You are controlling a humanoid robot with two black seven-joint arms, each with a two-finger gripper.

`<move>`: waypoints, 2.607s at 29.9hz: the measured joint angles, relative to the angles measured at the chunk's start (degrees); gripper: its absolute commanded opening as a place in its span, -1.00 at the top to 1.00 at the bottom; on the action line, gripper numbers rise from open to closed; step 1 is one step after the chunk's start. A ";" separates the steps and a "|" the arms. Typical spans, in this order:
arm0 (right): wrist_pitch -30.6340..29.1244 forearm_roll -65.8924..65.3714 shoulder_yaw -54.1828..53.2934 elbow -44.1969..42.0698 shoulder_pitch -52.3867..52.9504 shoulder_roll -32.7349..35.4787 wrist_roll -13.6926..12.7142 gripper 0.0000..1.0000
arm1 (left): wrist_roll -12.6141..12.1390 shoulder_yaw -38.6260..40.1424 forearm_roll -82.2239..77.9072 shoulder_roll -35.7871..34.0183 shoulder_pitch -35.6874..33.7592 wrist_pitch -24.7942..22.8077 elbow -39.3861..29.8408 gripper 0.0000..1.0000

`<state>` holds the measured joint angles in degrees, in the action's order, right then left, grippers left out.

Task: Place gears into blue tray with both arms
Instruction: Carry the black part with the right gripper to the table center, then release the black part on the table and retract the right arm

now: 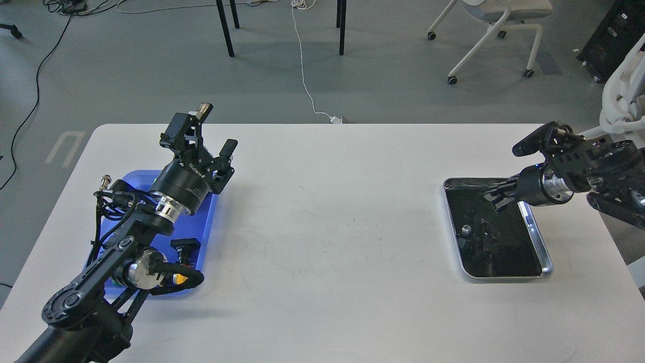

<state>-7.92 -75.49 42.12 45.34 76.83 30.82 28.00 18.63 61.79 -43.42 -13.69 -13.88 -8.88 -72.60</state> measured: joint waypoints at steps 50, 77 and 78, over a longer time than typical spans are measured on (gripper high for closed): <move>14.14 7.73 10.79 8.79 6.55 -30.82 0.00 0.65 | 0.79 -0.16 0.09 -4.41 1.13 -0.09 -2.46 -0.96; 18.48 10.81 7.35 9.00 4.85 -30.46 0.01 -0.94 | 0.79 -0.18 0.08 -4.23 1.48 -0.09 -2.46 -0.96; 18.46 11.80 5.77 9.61 4.95 -29.57 0.01 -0.94 | 0.79 -0.18 0.08 -4.23 1.48 -0.09 -2.46 -0.96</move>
<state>10.53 -63.69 47.89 54.95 81.77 1.25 28.02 19.43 61.61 -43.33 -17.93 -12.40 -8.96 -75.06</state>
